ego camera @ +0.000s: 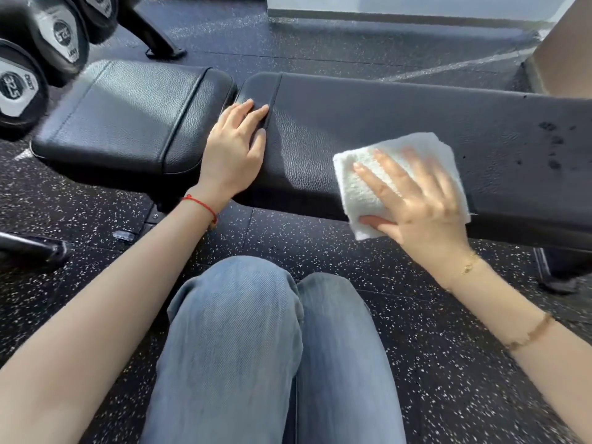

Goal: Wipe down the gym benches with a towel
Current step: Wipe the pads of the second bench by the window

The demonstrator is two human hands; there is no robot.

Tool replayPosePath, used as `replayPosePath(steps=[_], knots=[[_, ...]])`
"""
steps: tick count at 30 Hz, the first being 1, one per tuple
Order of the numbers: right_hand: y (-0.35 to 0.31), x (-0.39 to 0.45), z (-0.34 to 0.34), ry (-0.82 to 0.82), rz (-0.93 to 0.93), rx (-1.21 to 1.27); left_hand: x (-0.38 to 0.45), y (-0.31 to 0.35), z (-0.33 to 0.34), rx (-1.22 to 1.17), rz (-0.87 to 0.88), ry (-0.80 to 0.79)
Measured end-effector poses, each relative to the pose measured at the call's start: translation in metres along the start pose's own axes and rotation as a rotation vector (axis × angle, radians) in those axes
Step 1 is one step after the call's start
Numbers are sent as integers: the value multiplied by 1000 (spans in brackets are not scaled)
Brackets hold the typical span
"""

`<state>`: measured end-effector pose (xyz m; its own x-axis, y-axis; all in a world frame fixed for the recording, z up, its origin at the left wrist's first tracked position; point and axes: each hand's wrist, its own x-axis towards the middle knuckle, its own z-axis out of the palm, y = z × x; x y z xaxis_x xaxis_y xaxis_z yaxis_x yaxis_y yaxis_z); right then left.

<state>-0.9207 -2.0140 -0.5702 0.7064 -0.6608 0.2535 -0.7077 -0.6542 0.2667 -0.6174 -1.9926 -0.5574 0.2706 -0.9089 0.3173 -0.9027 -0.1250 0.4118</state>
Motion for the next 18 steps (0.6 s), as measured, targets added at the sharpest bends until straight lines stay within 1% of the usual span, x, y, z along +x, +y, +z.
replayPosePath(steps=[3,7,10,13,15,18], knots=[[-6,14,-3,-44,-8,10,2,-1,2,14,5,3],[-62,53,-6,-45,-45,-9,4,-2,2,11,16,5],[-76,60,-3,-37,-22,9,4,-4,1,7,38,-7],[-48,38,3,5,-16,14,4,-4,2,14,47,1],[-20,21,4,48,31,71,4,-4,2,22,41,10],[9,13,-1,-29,123,171,4,-3,3,29,35,24]])
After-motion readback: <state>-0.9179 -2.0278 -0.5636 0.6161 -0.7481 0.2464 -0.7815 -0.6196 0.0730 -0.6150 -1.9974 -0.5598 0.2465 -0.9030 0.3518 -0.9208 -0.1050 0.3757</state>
